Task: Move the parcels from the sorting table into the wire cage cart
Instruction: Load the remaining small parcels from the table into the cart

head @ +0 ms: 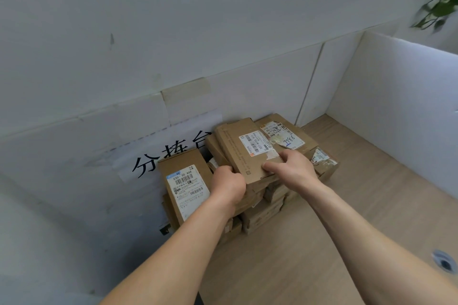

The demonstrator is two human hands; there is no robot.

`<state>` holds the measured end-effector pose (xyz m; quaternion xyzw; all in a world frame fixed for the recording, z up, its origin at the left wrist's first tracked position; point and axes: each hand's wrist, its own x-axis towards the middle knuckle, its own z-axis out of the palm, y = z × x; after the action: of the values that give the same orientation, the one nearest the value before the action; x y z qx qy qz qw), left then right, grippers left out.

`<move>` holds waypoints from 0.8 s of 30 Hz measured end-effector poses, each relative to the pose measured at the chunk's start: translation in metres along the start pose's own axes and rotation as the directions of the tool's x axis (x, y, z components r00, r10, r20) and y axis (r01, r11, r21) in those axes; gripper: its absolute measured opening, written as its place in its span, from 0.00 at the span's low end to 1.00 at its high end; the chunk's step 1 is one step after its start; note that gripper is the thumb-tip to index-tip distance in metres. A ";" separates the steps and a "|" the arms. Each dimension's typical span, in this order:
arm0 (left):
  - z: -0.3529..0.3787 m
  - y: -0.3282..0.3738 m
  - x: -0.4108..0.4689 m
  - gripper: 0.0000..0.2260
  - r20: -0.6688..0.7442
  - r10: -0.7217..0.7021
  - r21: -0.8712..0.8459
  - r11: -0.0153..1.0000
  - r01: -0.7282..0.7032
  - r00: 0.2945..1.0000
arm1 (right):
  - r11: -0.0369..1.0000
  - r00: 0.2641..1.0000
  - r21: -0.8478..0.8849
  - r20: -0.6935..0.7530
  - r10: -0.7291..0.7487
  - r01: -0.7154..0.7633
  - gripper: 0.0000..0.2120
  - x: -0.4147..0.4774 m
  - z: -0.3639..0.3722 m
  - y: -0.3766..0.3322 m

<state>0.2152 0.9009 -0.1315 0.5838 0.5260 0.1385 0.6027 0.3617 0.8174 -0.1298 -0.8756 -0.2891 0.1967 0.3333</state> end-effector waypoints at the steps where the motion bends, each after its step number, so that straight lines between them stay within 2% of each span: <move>1: 0.000 -0.001 0.000 0.13 0.003 -0.009 -0.028 1.000 0.009 1.000 | 1.000 1.000 -0.001 -0.001 -0.002 0.002 0.23 0.000 0.000 0.000; 7: 0.002 -0.003 -0.003 0.13 0.023 -0.007 -0.102 0.995 0.009 1.000 | 0.998 0.995 0.058 0.096 0.028 -0.034 0.25 0.002 -0.001 0.005; 11: 0.003 -0.005 -0.004 0.13 0.019 0.021 -0.108 0.994 -0.019 1.000 | 0.997 0.997 0.075 0.067 0.029 -0.034 0.38 0.001 -0.004 0.008; 13: 0.003 -0.006 -0.005 0.12 0.018 0.033 -0.117 0.993 -0.031 0.999 | 0.995 0.997 0.094 0.063 0.032 -0.038 0.41 -0.002 -0.006 0.009; 20: 0.003 -0.006 -0.008 0.15 -0.055 0.014 -0.113 0.993 -0.020 0.998 | 0.959 0.995 0.270 0.065 0.075 -0.090 0.29 -0.011 -0.013 0.016; 24: 0.004 -0.004 -0.008 0.13 -0.082 0.004 -0.138 0.990 -0.015 0.997 | 0.895 0.993 0.435 0.099 0.066 -0.103 0.24 -0.013 -0.017 0.016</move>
<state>0.2129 0.8911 -0.1323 0.5369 0.5363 0.2012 0.6193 0.3677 0.7913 -0.1271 -0.7809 -0.2124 0.3068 0.5010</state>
